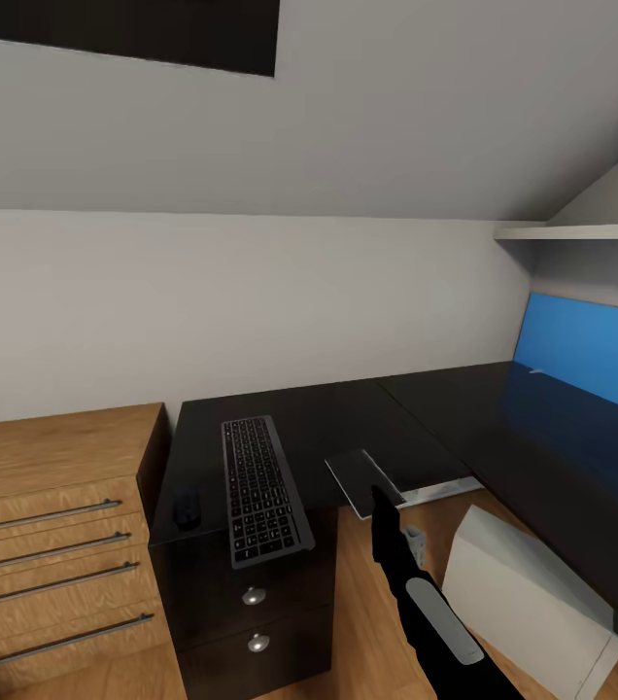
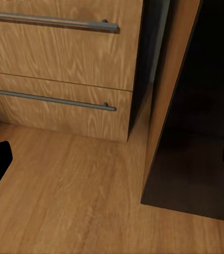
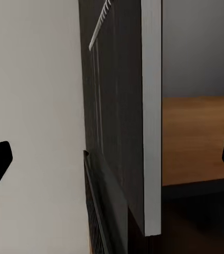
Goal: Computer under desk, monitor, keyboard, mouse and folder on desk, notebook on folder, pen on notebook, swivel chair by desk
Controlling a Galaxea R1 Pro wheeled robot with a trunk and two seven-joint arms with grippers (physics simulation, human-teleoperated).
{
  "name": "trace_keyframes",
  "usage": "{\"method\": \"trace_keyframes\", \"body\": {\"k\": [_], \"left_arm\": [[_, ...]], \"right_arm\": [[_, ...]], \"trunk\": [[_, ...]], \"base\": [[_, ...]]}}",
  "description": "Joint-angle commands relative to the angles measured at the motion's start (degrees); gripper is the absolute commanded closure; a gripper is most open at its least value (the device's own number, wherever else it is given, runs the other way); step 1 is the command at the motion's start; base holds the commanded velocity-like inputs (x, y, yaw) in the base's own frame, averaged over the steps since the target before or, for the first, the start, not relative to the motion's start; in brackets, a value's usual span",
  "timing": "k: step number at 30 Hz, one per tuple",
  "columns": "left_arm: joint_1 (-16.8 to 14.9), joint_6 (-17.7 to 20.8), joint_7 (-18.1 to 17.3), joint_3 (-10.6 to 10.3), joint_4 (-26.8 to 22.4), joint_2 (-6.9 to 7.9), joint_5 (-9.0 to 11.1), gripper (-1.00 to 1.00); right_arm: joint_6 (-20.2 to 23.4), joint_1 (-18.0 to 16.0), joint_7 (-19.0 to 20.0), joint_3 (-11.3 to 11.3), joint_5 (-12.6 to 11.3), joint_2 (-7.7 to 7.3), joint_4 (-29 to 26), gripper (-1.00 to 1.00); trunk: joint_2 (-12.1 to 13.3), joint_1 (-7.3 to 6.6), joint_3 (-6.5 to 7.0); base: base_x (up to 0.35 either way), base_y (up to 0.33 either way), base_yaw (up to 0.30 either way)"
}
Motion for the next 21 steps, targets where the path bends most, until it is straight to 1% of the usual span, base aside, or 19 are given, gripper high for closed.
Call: {"method": "trace_keyframes", "body": {"k": [1, 6, 21], "left_arm": [[-0.01, -0.16, 0.42, -0.37, -0.07, 0.09, 0.31, -1.00], [-0.01, -0.15, 0.38, -0.37, -0.05, 0.09, 0.31, -1.00], [-0.01, 0.01, 0.36, -0.45, -0.04, 0.09, 0.31, -1.00]], "right_arm": [[-0.40, -0.05, 0.34, 0.20, -0.61, -0.03, 0.04, -1.00], [-0.42, -0.05, 0.33, 0.20, -0.62, -0.03, 0.04, -1.00], [-0.41, -0.05, 0.32, 0.08, -0.59, -0.03, 0.05, -1.00]], "trunk": [[-0.03, 0.00, -0.05], [-0.03, 0.00, -0.05], [-0.03, 0.00, -0.05]], "base": [[0.000, 0.000, 0.000], [-0.050, 0.000, 0.000], [-0.315, 0.000, 0.000]]}}
